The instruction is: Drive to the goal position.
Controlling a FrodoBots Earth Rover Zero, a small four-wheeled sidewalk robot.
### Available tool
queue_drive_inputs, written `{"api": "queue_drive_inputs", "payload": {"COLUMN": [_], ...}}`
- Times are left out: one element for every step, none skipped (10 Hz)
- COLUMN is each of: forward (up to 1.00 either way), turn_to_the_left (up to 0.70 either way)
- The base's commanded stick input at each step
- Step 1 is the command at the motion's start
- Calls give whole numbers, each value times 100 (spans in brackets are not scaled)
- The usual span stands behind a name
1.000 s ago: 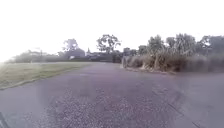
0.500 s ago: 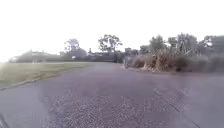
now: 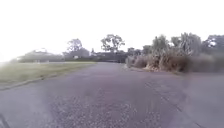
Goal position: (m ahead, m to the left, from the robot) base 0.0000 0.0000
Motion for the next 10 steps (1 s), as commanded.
{"api": "queue_drive_inputs", "payload": {"forward": [0, 0, 0, 0, 0, 0, 0, 0, 0, 0], "turn_to_the_left": [45, 45, 45, 45, 45, 45, 45, 45, 45, 45]}}
